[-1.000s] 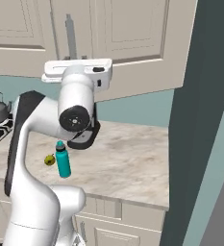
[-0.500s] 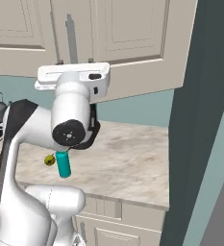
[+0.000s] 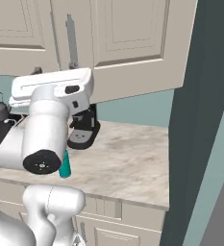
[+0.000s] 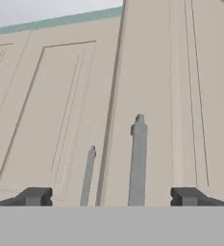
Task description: Pick the pan from the cabinet and place it on the stove. Then turn on the stove burner for the pan.
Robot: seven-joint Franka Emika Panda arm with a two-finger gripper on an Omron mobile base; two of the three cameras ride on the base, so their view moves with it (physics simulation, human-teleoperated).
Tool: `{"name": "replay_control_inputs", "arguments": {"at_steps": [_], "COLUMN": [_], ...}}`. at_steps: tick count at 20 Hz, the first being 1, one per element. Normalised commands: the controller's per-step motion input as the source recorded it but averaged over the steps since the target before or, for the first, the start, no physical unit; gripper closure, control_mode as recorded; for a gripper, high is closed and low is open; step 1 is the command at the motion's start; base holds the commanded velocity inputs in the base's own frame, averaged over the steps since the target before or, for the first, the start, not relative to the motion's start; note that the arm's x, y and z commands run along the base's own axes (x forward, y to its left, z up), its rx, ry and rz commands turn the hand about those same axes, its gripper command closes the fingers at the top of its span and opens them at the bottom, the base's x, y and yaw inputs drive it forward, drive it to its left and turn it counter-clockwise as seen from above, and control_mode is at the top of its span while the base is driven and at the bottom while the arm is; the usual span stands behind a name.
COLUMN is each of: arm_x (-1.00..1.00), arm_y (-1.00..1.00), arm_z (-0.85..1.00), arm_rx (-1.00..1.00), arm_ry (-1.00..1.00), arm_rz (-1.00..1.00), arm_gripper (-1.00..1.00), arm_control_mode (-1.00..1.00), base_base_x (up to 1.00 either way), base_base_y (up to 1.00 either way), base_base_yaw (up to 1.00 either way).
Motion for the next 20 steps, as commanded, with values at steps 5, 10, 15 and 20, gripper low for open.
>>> {"name": "replay_control_inputs", "arguments": {"at_steps": [5,10,15,20], "arm_x": [-0.10,0.01,0.28,0.55], "arm_y": [0.86,0.68,0.36,0.17], "arm_z": [0.06,-0.01,-0.09,-0.13], "arm_rx": [-0.15,-0.21,-0.23,-0.20], "arm_ry": [0.00,0.03,0.14,0.16], "arm_rz": [-0.21,-0.37,-0.41,-0.40], "arm_gripper": [-1.00,-1.00,-1.00,-1.00], "arm_control_mode": [-1.00,-1.00,-1.00,-1.00], "base_base_x": [0.00,0.00,0.00,0.00], "base_base_y": [0.00,0.00,0.00,0.00], "base_base_yaw": [0.00,0.00,0.00,0.00]}}
